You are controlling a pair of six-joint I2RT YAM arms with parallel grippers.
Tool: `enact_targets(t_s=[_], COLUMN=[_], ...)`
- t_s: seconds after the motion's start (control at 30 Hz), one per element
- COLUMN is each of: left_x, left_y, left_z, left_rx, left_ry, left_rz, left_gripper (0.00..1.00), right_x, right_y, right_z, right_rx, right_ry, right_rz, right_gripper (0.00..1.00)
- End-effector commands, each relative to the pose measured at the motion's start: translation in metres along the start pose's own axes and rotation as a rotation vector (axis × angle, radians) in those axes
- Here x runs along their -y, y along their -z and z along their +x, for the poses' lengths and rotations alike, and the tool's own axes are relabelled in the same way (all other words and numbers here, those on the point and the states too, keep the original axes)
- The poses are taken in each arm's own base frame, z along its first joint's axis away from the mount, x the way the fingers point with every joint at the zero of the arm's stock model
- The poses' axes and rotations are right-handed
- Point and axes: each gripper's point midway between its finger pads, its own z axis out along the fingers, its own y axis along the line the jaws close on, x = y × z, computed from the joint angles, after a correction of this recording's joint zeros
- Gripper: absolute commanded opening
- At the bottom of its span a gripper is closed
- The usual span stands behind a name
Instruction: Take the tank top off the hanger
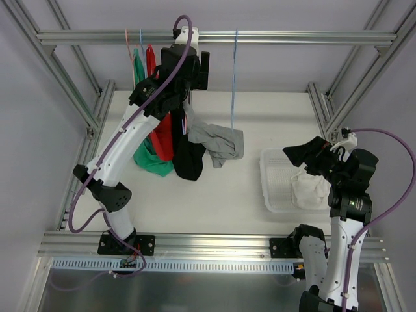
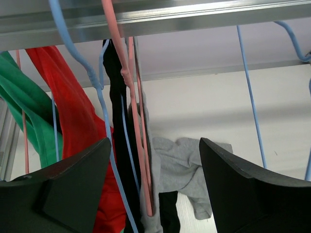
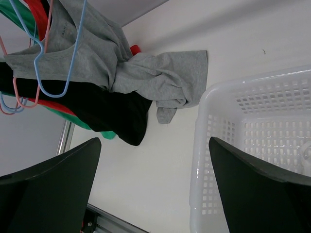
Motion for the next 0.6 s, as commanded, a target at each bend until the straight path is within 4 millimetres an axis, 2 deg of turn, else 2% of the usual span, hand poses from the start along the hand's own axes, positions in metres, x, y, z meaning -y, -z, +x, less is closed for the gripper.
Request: enact_targets(t_s=[0.0,0.1,0.4,0.57], left_x=[-0.002,-0.004,-0.012,0.005], left_y=[-0.007,-0.009,0.009,0.022], left_z=[-0.007,-0.005,-0.025,-0.039], left_rx=[0.011,0.006,0.058,0.086], left_ry=[0.001,-0.008,-0.002,0.037], left_rz=[0.018,0.003,0.004,0.115], left_gripper=[0.74,0.72,0.73,0.72], right_x=[-0.014,-0.011,-0.011,-0.01], right_y=[0.001,-0.001,-0.004,-0.006], right_z=[-0.009,-0.007,-0.007,-0.006], right_rx=[0.027,0.019,0.01,-0.001], right_ry=[0.03,0.024,0.021,0.018], right_rz=[-0.055,-0.052,-0.057,-0.06], right_gripper=[0.99,0.99,0.99,0.99])
